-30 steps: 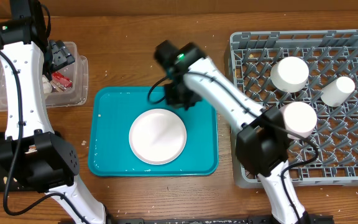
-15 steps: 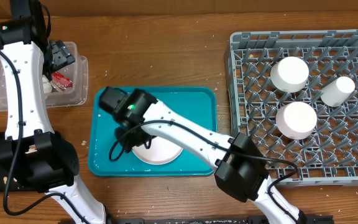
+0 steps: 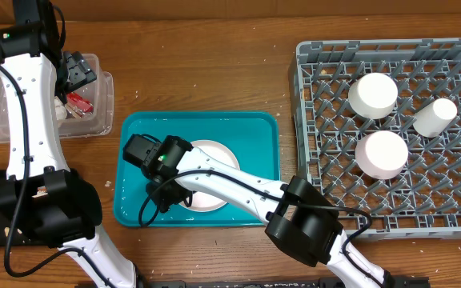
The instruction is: Sort waste into correct bins and load items into the dishwasher
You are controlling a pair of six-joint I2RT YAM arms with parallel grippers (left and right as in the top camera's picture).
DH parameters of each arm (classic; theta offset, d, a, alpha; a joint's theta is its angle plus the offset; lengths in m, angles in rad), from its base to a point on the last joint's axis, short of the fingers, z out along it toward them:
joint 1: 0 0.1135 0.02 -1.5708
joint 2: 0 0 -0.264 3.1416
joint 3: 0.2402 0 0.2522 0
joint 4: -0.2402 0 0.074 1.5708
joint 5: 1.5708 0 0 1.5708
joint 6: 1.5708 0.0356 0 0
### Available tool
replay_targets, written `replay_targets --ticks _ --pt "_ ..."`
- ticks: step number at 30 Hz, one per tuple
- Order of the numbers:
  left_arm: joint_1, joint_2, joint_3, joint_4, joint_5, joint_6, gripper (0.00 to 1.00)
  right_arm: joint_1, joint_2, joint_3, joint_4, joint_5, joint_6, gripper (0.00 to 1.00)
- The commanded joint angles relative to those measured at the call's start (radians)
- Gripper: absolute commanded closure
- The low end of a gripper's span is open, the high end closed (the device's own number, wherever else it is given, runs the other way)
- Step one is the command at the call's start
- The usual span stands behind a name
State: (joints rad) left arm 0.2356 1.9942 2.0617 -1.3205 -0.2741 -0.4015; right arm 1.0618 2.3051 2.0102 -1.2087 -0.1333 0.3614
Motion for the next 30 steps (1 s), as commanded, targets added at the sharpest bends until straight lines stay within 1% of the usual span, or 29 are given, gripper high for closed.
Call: replay_targets --ticks 1,7,13,17,22,26,29,30 --pt "-0.004 -0.025 0.014 -0.003 -0.013 -0.018 0.00 -0.001 -0.003 -0.027 0.021 0.001 -0.023 0.40" --pt "-0.004 -0.025 0.014 -0.003 -0.013 -0.018 0.00 -0.001 -0.003 -0.087 0.057 0.002 -0.056 0.39" --pt "-0.004 -0.025 0.014 -0.003 -0.013 -0.018 0.00 0.000 -0.002 -0.094 0.060 0.005 -0.056 0.39" --pt "-0.004 -0.025 0.014 -0.003 -0.013 -0.018 0.00 0.003 0.003 -0.130 0.097 0.028 -0.057 0.47" --pt "-0.004 -0.025 0.014 -0.003 -0.013 -0.018 0.00 0.004 0.014 -0.144 0.100 0.030 -0.059 0.50" --pt "-0.004 -0.025 0.014 -0.003 -0.013 -0.018 0.00 0.004 0.014 -0.144 0.100 0.047 -0.055 0.62" --pt "-0.004 -0.025 0.014 -0.003 -0.013 -0.018 0.00 0.004 0.014 -0.144 0.100 0.069 -0.047 0.67" --pt "-0.004 -0.025 0.014 -0.003 -0.013 -0.018 0.00 0.004 0.014 -0.144 0.100 0.072 -0.047 0.71"
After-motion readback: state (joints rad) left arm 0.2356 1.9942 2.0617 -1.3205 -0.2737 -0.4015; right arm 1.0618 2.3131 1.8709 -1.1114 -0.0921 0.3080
